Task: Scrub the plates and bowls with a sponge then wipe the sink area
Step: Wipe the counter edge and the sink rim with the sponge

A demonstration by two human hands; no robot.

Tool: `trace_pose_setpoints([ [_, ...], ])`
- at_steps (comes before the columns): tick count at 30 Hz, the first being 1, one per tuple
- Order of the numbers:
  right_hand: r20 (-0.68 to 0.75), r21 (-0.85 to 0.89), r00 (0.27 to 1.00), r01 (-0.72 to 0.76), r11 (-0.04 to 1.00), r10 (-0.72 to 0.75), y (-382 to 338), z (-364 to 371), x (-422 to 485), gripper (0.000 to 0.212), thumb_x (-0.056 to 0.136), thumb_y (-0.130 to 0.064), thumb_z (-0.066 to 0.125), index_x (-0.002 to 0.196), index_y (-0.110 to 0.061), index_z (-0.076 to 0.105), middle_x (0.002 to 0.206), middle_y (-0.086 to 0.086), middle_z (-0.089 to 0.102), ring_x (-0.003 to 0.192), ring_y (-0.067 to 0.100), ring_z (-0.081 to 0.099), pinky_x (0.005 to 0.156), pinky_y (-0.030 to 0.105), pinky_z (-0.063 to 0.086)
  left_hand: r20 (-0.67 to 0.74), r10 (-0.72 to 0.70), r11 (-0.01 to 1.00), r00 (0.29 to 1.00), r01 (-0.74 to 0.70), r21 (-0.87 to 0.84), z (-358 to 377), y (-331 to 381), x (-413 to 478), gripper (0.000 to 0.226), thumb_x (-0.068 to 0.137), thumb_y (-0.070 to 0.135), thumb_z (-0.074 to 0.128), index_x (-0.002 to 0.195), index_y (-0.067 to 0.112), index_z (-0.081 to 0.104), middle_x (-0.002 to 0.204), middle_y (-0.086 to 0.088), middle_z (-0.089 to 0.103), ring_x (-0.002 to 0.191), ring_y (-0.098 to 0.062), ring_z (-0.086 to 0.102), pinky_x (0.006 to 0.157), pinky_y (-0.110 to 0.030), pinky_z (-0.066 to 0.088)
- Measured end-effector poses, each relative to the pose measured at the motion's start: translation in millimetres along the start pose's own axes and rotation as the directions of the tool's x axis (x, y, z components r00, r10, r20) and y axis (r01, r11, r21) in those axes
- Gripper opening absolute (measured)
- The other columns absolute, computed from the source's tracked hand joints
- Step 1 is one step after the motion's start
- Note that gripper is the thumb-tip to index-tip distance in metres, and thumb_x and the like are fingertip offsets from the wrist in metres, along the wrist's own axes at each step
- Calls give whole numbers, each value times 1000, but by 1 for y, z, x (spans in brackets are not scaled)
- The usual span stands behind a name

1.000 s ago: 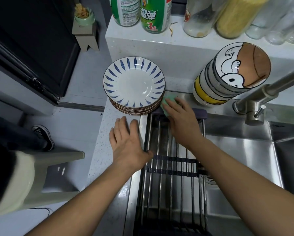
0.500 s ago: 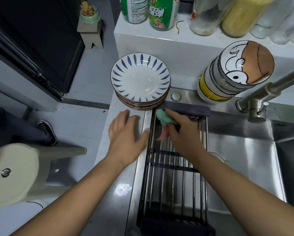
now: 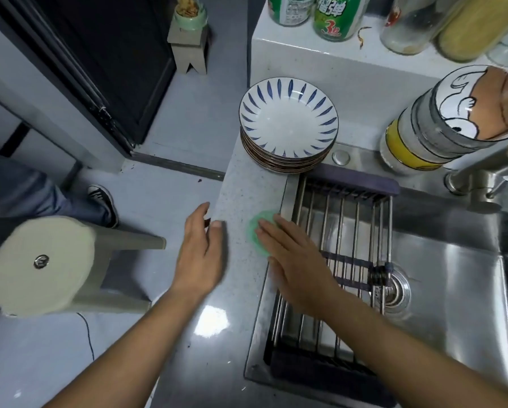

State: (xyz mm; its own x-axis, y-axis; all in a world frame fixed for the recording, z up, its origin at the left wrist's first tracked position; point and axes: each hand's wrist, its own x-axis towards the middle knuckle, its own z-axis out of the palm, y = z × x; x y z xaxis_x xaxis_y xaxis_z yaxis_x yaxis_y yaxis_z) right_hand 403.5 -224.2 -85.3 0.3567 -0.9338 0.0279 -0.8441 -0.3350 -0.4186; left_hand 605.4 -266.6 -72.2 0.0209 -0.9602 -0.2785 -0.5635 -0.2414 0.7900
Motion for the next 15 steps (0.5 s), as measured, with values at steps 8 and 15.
trace_pose_setpoints([
  [8, 13, -123, 997, -74, 990, 76, -3, 0, 76, 58, 103, -32, 26, 158, -15, 22, 165, 4, 22, 154, 27, 12, 125, 45, 8, -39, 15, 999, 999, -14, 32, 4, 1, 0, 37, 111, 33, 29, 143, 26, 44, 130, 9, 51, 113, -6, 44, 92, -22, 28],
  [15, 115, -70, 977, 186, 980, -177, 3, -1, 13, 52, 100, -23, 40, 152, -26, 38, 161, -6, 34, 152, 22, 19, 124, 47, 16, -51, 23, 999, 998, -21, 33, 8, 0, 2, 33, 108, 32, 28, 135, 25, 46, 123, 0, 57, 112, -19, 50, 91, -33, 34],
])
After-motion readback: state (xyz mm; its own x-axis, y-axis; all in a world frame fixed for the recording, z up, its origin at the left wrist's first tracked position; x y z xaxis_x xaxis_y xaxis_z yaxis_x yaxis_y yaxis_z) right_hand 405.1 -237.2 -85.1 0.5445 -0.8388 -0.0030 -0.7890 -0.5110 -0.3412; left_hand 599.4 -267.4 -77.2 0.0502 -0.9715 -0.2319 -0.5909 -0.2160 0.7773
